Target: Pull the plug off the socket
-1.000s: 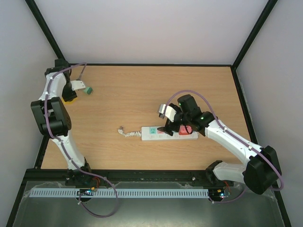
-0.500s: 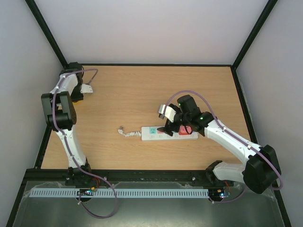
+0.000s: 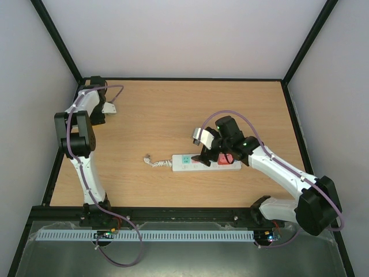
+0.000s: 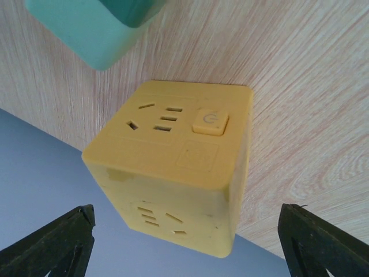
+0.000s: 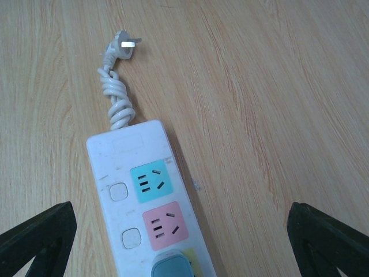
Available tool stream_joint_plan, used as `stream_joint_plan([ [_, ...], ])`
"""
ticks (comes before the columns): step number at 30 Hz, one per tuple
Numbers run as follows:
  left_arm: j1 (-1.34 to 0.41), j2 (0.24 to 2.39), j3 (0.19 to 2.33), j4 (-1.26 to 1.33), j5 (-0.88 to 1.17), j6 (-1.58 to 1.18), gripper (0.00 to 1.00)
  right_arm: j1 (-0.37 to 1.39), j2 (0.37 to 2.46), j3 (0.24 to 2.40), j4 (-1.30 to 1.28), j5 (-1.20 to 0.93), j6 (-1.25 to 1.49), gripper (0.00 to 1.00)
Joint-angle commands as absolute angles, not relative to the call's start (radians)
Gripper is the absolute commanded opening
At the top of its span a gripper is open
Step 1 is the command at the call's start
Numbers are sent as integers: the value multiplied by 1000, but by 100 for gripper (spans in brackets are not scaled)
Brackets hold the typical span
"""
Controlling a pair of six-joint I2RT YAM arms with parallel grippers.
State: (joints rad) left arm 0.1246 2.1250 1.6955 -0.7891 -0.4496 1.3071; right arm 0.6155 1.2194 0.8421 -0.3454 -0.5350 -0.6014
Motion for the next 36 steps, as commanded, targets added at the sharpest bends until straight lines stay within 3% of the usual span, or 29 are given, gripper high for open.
stream_joint_plan([
  [1, 123, 2099, 1715, -799, -437, 1286, 92, 615, 1223, 844, -329, -530, -600, 98],
  [3, 122, 2079, 1716, -798, -417, 1273, 99, 615, 1223, 855, -337, -527, -594, 98],
  [12, 118, 1918, 1725, -802, -237, 1140, 99, 591, 1214, 911, -409, -498, -610, 98],
  [20, 105, 1698, 1671, -748, 185, 879, 99, 481, 1168, 970, -595, -450, -752, 98],
  [25, 57, 1525, 1510, -607, 372, 698, 99, 374, 1150, 996, -691, -440, -848, 98],
  [28, 6, 1447, 1424, -580, 463, 704, 99, 296, 1153, 1016, -760, -457, -907, 98],
  [36, -336, 1425, 1211, -631, 448, 780, 99, 61, 1196, 1123, -928, -580, -1026, 98],
])
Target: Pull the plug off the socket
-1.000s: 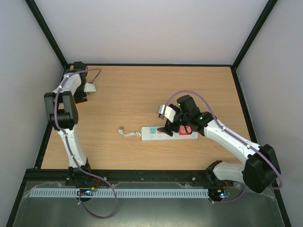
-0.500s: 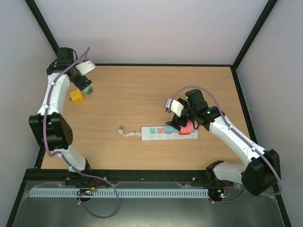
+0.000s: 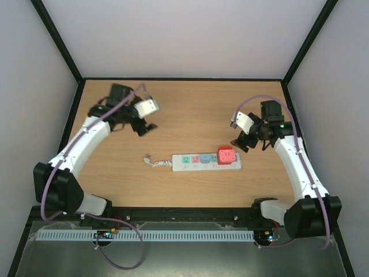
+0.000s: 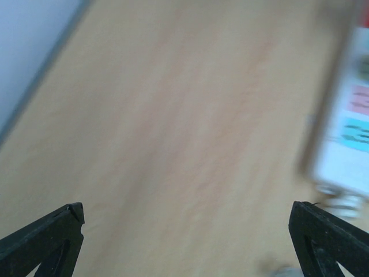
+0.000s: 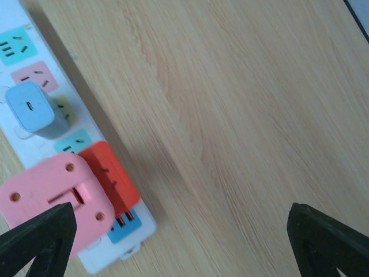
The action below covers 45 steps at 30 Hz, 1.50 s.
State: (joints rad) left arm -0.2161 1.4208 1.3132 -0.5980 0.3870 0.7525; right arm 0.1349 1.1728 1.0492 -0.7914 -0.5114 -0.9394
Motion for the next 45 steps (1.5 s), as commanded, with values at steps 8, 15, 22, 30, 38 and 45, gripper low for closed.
stream_joint_plan([
  [8, -497, 1468, 1049, -717, 474, 877, 88, -116, 1280, 1186, -1046, -635, -1142, 98],
  [15, -568, 1451, 861, -515, 371, 812, 75, -218, 1384, 1192, -1069, -628, -1200, 100],
  [22, -576, 1478, 799, -417, 310, 792, 57, -230, 1470, 1178, -1051, -608, -1197, 98],
  [30, -576, 1473, 706, -306, 226, 812, 51, -229, 1490, 1131, -1017, -595, -1176, 98],
  [38, -477, 1431, 679, -415, 253, 944, 33, -225, 1498, 1100, -1028, -604, -1204, 98],
  [45, -298, 1380, 660, -493, 226, 1115, 22, -198, 1487, 1021, -1003, -615, -1224, 98],
])
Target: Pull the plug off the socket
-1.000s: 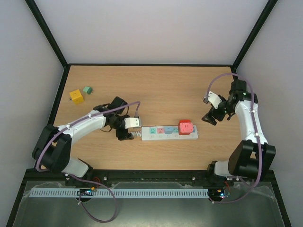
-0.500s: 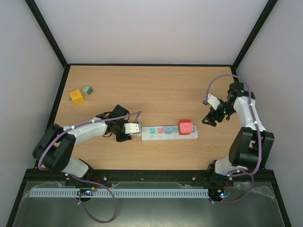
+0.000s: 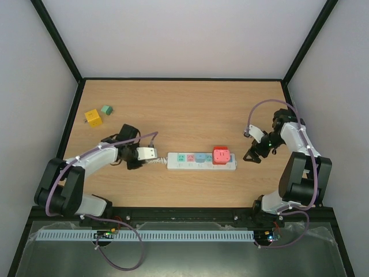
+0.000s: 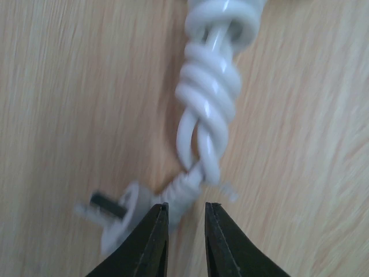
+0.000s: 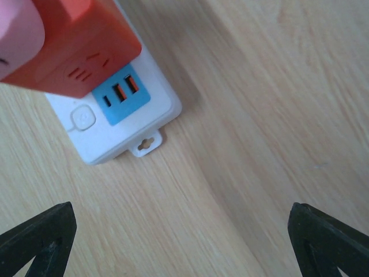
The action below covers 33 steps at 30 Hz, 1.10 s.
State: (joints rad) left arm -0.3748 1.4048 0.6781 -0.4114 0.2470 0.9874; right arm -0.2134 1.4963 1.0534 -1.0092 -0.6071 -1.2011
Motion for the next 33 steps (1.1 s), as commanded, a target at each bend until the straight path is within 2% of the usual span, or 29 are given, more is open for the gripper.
stream_joint_plan([
  [1, -274, 1380, 660, -501, 216, 1143, 21, -193, 1487, 1017, -1000, -618, -1221, 98],
  [6, -133, 1373, 685, -556, 208, 1266, 20, -174, 1494, 1014, -1003, -624, -1224, 98],
  [8, -75, 1378, 729, -584, 242, 1277, 23, -162, 1488, 1005, -1007, -636, -1238, 98],
  [9, -73, 1379, 760, -605, 277, 1247, 30, -153, 1483, 997, -1009, -646, -1253, 98],
  [11, -104, 1377, 811, -643, 382, 1176, 52, -125, 1464, 971, -1000, -663, -1272, 98],
  [12, -141, 1369, 817, -635, 415, 1131, 59, -113, 1451, 955, -985, -676, -1276, 97],
  [17, -367, 1264, 731, -381, 431, 897, 80, -91, 1360, 881, -923, -748, -1296, 98],
  [21, -519, 1291, 728, -239, 432, 782, 98, -72, 1258, 822, -842, -766, -1271, 99],
  [33, -742, 1595, 857, -124, 369, 694, 99, 44, 1106, 739, -679, -745, -1188, 99],
])
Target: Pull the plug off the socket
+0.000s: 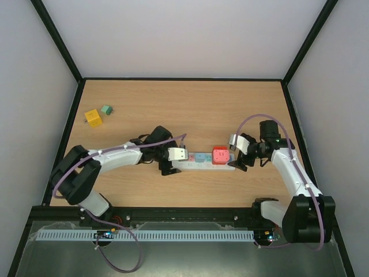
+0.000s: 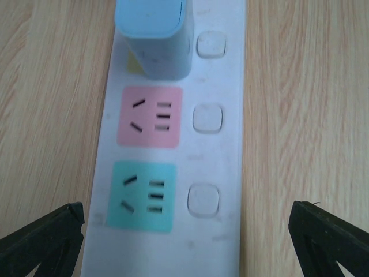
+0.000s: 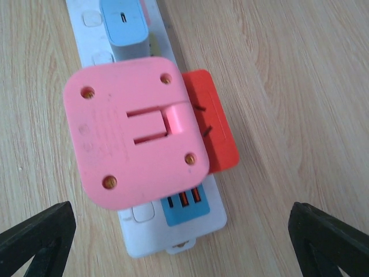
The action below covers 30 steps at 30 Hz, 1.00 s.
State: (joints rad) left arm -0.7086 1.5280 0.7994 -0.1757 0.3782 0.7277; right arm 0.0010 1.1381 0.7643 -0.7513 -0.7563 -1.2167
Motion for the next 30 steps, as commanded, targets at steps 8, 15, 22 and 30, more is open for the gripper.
stream_joint_plan([
  [8, -751, 1698, 874, -94, 333, 726, 98, 168, 1045, 663, -526, -660, -1118, 97],
  [15, -739, 1687, 876, -239, 382, 873, 80, 192, 1051, 672, -501, -650, -1104, 91],
  [22, -679, 1674, 861, -309, 395, 945, 59, 235, 1033, 679, -554, -604, -1139, 83],
  [30, -660, 1663, 838, -306, 394, 1003, 55, 340, 1001, 661, -587, -562, -1106, 85],
])
